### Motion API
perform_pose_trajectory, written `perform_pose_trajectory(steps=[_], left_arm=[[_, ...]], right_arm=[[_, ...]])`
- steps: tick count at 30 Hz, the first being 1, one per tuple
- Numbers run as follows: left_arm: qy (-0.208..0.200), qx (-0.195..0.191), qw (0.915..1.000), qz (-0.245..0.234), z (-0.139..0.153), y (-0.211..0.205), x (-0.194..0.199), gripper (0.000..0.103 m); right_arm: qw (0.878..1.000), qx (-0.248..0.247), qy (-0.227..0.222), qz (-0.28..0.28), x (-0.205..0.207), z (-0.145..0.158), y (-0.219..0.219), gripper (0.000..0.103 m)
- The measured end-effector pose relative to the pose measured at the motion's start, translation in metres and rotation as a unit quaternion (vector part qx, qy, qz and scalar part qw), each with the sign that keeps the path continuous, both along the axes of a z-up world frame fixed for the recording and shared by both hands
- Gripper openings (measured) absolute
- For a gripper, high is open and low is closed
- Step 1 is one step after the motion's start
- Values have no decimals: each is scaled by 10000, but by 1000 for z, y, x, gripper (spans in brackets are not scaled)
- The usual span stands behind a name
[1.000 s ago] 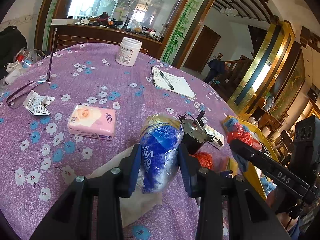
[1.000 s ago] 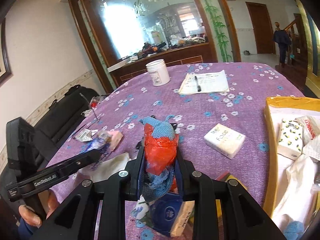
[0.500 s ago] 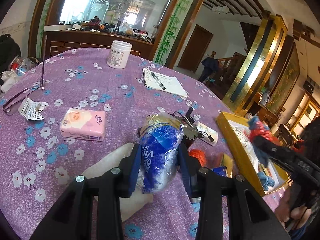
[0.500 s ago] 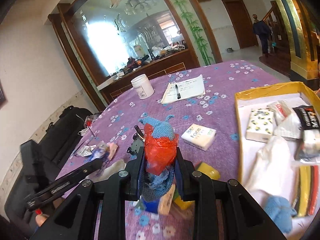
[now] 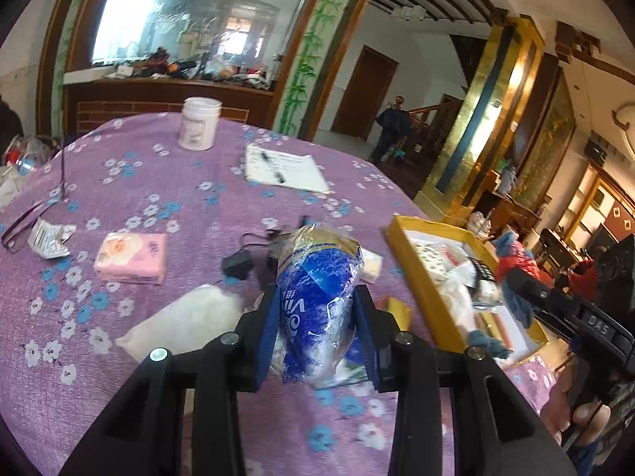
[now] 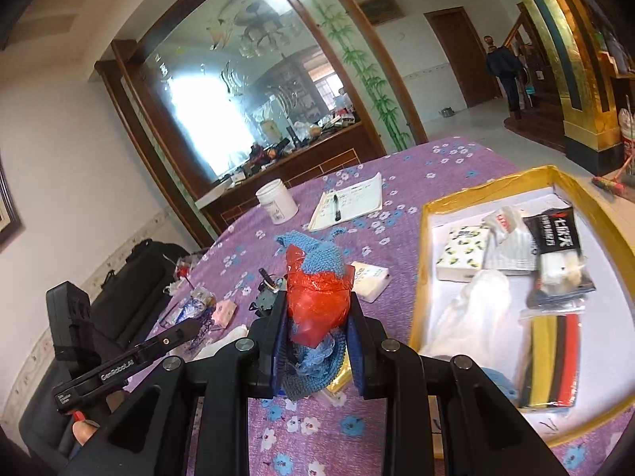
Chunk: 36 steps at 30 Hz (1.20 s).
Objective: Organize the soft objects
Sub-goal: 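Carry the Vinda roll with the left tool over the tray while the right carries the red mesh bag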
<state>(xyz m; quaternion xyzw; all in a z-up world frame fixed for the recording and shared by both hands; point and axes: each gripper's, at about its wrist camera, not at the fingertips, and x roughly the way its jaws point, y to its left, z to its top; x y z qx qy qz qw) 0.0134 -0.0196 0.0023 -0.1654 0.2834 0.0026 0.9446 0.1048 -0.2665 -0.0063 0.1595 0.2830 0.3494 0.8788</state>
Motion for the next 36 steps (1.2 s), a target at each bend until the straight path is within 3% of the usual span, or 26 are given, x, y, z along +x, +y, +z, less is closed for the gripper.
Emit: perform_pose_trajectory(steps=[14, 36], left_arm=[[-25, -11, 9963, -861, 12, -86, 30, 36], [358, -63, 9802, -1946, -9, -204, 82, 36]], right_arm=[[9973, 343, 182, -617, 9, -9, -70, 28], [9817, 659, 537, -1706, 40, -32, -167, 28]])
